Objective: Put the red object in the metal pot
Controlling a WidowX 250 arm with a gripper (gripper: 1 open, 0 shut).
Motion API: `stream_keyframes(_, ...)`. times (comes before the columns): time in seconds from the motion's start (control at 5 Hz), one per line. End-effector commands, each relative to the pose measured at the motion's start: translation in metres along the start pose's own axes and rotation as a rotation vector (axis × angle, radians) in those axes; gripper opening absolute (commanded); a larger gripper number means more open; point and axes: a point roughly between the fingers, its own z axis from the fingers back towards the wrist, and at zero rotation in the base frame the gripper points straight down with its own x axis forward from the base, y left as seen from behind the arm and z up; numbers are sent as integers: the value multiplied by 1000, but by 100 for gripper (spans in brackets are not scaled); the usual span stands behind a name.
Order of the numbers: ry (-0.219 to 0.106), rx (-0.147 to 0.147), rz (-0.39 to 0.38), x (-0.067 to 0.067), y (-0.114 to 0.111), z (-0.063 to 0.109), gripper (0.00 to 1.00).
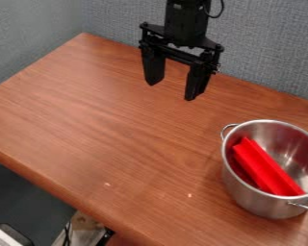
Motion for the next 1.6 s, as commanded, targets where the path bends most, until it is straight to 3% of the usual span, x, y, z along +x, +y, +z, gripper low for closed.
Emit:
stream_keyframes(0.0, -42, -3, 13, 0, 4, 12, 100)
stream_keyframes(1.4, -27, -4, 7, 4, 4, 1, 100)
